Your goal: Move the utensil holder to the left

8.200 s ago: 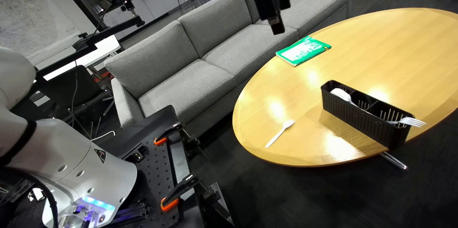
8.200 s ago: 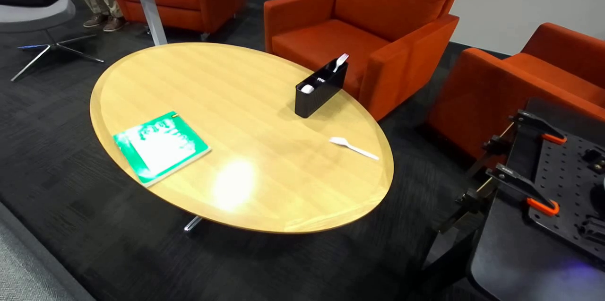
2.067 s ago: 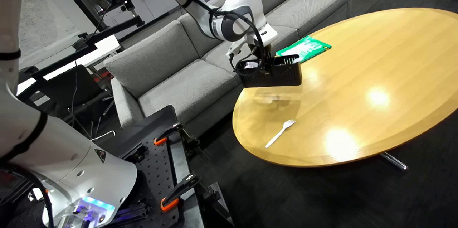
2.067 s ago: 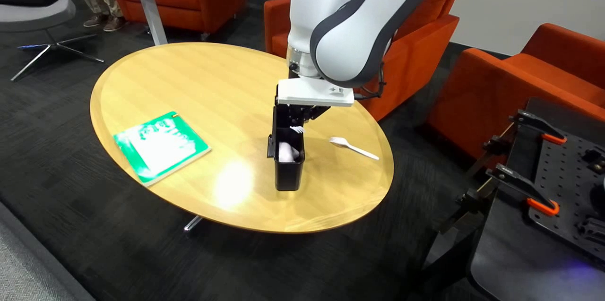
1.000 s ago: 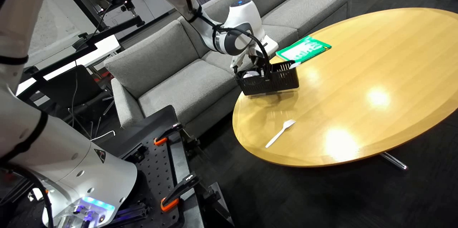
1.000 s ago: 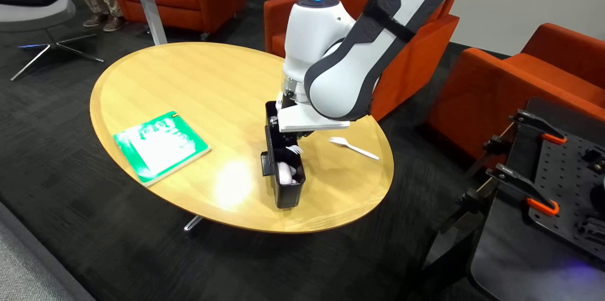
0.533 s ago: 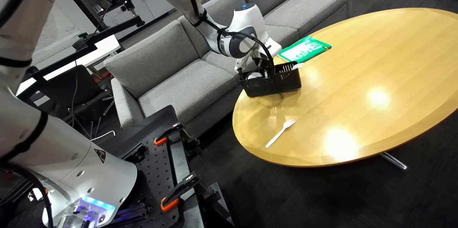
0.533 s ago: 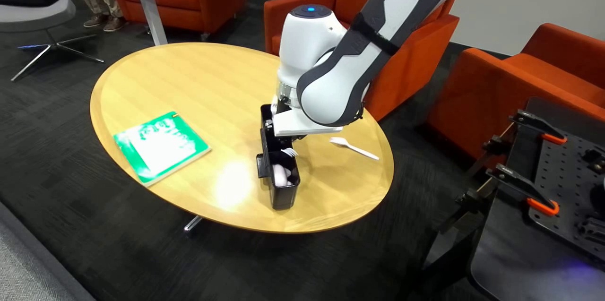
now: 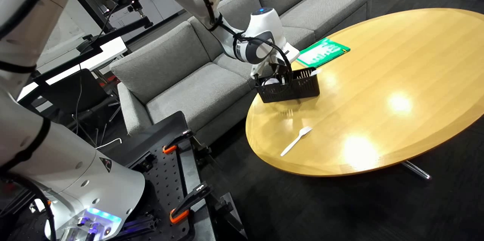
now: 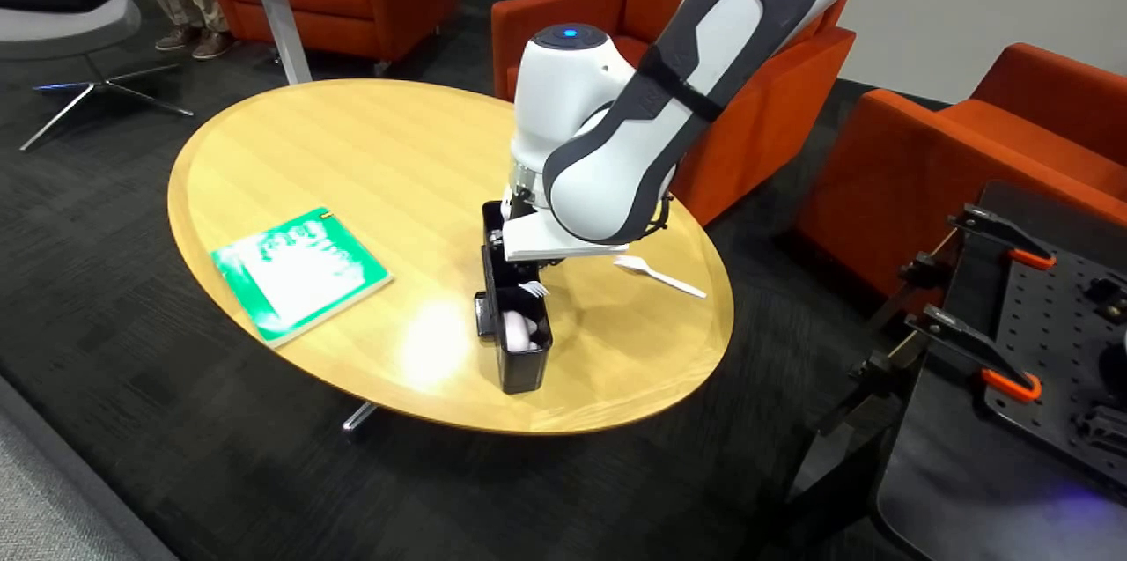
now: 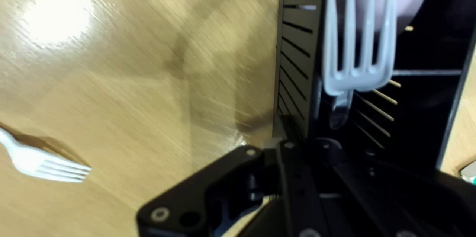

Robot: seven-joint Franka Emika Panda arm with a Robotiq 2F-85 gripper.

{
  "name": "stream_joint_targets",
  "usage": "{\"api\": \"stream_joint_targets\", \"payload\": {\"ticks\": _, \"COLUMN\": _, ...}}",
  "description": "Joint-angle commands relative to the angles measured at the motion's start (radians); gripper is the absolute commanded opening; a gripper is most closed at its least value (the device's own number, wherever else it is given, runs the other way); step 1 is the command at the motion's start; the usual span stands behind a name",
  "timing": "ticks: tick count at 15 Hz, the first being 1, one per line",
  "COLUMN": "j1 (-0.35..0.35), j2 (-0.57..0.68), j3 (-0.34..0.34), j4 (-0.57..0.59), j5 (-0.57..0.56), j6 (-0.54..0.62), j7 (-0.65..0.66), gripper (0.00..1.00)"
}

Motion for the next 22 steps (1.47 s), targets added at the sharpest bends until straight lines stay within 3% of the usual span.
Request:
{"api": "stream_joint_targets", "payload": {"ticks": 1, "j1": -0.009, "j2": 0.006, "j3": 0.007, "j4": 0.039, "j5": 0.027, "j6": -0.047, "j7": -0.027, "gripper": 0.29}}
{"api": "stream_joint_targets", "payload": {"ticks": 6, "j1": -0.010, "j2": -0.020, "j3": 0.006, "j4": 0.024, "j5": 0.038, "j6": -0.038, "j7": -0.022, "gripper": 0.65}}
{"api": "stream_joint_targets", "payload": {"ticks": 11, "j1": -0.044, "j2": -0.142, "j3": 0.030, "j4": -0.108, "j5": 0.057, "j6": -0.037, "j7": -0.055, "gripper": 1.00}}
{"api": "stream_joint_targets", "payload": {"ticks": 17, "j1": -0.145, "j2": -0.373, "j3": 0.113, "j4": -0.352, "j5": 0.105, "j6": -0.005, "j7": -0.197, "gripper": 1.00}}
{"api": "stream_joint_targets", "payload": {"ticks": 22, "j1": -0.232, "j2": -0.516, "j3": 0.186, "j4": -0.481, "j5": 0.191, "j6": -0.019, "j7": -0.351, "gripper": 1.00}}
